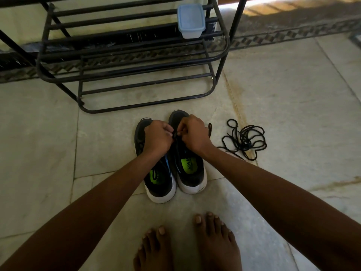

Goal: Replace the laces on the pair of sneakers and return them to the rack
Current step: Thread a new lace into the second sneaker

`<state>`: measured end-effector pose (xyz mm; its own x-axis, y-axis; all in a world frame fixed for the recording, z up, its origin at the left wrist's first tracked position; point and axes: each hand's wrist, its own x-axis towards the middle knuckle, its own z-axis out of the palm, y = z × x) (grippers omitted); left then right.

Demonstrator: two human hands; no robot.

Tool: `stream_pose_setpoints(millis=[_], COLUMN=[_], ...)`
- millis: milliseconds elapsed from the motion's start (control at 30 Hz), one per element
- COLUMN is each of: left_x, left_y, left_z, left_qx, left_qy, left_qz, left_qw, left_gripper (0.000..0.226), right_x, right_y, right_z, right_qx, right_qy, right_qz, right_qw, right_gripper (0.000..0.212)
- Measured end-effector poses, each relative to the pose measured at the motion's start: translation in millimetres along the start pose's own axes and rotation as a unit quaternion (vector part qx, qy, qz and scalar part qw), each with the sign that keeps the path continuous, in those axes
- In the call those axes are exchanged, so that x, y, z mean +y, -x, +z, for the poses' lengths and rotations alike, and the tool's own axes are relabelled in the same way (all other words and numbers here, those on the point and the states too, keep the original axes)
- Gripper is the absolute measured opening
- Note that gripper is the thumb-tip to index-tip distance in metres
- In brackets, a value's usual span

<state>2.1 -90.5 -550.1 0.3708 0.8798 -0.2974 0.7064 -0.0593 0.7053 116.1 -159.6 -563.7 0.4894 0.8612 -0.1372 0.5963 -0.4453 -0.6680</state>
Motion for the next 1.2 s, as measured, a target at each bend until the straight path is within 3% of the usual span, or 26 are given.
stream_pose_setpoints(millis=[233,433,600,800,867,967,1100,1200], left_x=[3,9,14,18,19,21,22,18], left_y=[-4,2,-2,-3,-4,-4,0,-5], left_z=[-3,-5,-7,-8,-9,-11,-19,-29], left_qx=[-0.005,0.000,-0.039,-0.088,-0.076,-0.049,0.034,0.110], left_qy=[-0.028,-0.028,-0.053,-0.092,-0.093,-0.089,-0.097,-0.033], left_qz=[0.023,0.028,0.025,0.013,0.015,0.027,0.085,0.145], left_qw=[0.999,0.999,0.998,0.992,0.993,0.994,0.991,0.983], left_gripper=[0.026,0.034,0.011,0.026,0.026,0.028,0.021,0.009], right_x=[9,10,12,14,12,14,20,20], right_y=[2,2,7,9,15,31,51,55], right_z=[-1,-5,-11,-12,-11,-11,-5,1], right_qx=[0.025,0.019,0.008,0.007,0.015,0.031,0.014,0.050], right_qy=[-0.042,-0.043,-0.026,-0.030,-0.053,-0.117,-0.044,-0.014], right_qz=[-0.013,-0.014,-0.018,-0.033,-0.025,-0.024,-0.062,-0.066], right_qw=[0.999,0.999,0.999,0.999,0.998,0.992,0.997,0.996], right_gripper=[0.022,0.022,0.022,0.020,0.016,0.033,0.056,0.061])
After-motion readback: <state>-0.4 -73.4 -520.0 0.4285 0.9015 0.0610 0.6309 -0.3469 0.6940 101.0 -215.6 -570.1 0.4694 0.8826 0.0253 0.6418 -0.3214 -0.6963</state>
